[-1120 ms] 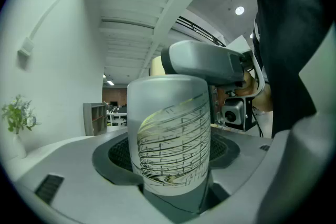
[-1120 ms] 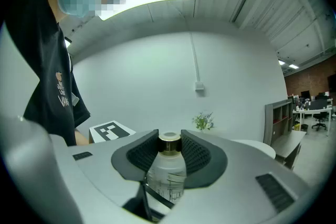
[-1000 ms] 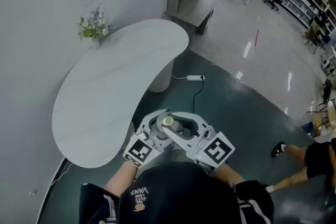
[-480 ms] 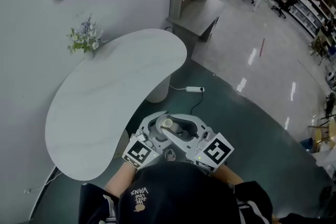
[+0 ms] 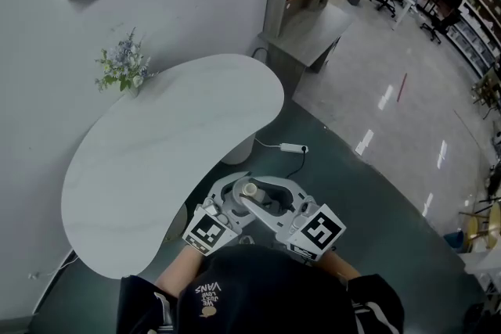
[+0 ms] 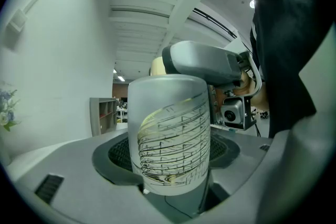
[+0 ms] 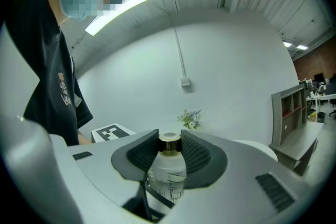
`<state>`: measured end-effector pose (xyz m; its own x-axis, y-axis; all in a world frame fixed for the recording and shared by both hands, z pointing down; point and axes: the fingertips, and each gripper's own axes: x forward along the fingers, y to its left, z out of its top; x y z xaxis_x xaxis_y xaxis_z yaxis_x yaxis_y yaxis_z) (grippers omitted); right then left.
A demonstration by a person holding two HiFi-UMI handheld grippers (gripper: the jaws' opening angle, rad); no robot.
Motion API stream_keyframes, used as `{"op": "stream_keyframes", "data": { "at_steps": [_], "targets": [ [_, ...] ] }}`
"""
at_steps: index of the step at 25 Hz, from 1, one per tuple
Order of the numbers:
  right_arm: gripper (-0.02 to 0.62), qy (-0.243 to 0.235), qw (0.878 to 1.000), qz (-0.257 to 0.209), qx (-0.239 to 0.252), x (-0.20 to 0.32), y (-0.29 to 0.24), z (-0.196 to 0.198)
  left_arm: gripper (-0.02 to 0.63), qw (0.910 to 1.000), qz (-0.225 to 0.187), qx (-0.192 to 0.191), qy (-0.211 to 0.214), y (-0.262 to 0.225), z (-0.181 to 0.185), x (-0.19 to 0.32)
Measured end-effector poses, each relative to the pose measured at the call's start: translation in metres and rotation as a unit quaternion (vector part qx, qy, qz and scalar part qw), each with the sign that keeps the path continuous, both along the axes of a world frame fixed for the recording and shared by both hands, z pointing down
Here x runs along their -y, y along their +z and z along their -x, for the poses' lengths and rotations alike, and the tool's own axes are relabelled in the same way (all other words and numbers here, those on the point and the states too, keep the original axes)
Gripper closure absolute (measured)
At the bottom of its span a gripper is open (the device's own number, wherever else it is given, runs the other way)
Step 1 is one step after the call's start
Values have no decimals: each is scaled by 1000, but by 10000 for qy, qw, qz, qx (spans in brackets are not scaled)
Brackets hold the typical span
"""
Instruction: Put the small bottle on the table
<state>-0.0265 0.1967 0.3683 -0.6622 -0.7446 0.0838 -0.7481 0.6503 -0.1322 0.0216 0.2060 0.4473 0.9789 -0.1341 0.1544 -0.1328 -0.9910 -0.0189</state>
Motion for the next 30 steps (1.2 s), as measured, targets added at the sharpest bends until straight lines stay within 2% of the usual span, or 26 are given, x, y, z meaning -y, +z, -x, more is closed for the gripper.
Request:
{"op": "stream_keyframes", "data": {
  "at_steps": [11,19,30],
  "targets": [
    [445,305,9995,-91,-14,100,-11,-28,238,9995,45,-78,291,-8,-28,94],
    [445,557,9984,15,-63,153,-6,-24,238,9985,1,-105,536,-8,-23,148],
    [446,483,9987,87,-136,206,12,-29,238,9991,35,-103,410,11,-29,201]
  ]
}}
